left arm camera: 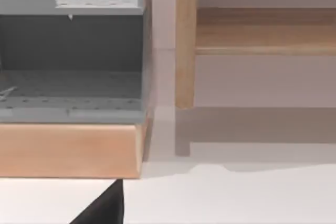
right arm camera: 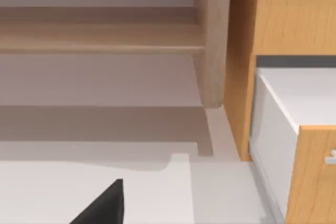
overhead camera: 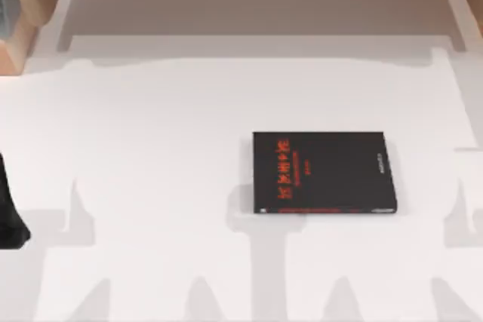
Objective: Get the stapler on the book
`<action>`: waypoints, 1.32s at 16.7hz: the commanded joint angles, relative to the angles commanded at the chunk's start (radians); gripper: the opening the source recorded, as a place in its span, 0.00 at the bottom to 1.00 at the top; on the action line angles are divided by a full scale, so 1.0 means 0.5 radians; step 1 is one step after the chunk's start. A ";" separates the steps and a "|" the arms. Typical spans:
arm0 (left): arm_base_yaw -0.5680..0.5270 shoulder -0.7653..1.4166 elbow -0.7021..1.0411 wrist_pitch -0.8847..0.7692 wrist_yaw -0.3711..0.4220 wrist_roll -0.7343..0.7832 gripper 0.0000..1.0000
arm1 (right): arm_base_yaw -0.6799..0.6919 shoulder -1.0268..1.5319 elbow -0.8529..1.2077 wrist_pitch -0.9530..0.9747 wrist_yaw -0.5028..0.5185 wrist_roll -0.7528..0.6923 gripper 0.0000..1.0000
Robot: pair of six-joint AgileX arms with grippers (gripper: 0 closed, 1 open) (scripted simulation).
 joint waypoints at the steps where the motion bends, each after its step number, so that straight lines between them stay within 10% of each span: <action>1: 0.000 0.000 0.000 0.000 0.000 0.000 1.00 | 0.000 0.000 0.000 0.000 0.000 0.000 1.00; 8: 0.000 0.000 0.000 0.000 0.000 0.000 1.00 | -0.047 0.228 0.370 -0.224 0.017 0.008 1.00; 22: 0.000 0.000 0.000 0.000 0.000 0.000 1.00 | -0.259 1.759 2.371 -1.505 0.030 -0.086 1.00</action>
